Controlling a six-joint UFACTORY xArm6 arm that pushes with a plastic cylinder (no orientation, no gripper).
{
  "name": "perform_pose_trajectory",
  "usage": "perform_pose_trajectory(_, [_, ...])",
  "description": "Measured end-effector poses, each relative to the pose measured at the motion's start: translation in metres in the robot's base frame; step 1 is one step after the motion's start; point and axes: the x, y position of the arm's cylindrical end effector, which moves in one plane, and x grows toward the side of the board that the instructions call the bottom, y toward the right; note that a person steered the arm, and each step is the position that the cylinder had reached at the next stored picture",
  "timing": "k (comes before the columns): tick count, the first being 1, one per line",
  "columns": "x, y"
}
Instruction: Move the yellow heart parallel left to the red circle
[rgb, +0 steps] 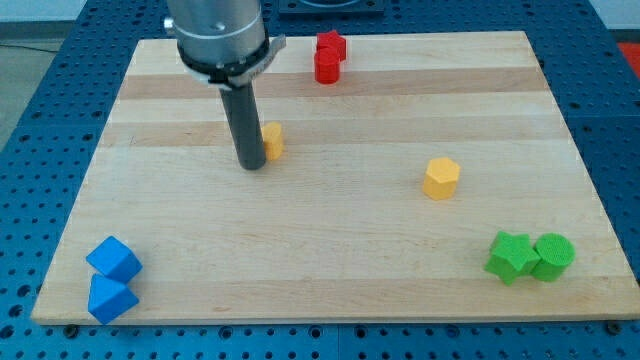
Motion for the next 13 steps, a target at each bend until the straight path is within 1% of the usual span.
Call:
perform_pose_trajectory(1, [0.018,0.024])
perform_pose_trajectory(2, [0.024,0.056])
perform_pose_trajectory(3, [-0.008,0.053])
perform_pose_trajectory(4, [-0.03,0.029])
perform_pose_trajectory(5, [-0.033,-0.004])
perform_pose_trajectory(7, [-0.07,-0.063])
perform_pose_trajectory(8, [-0.081,-0.085])
perform_pose_trajectory(9, [-0.081,-0.106])
perform_pose_trajectory(11, [-0.091,-0.121])
perform_pose_trajectory(13, [-0.124,-0.121])
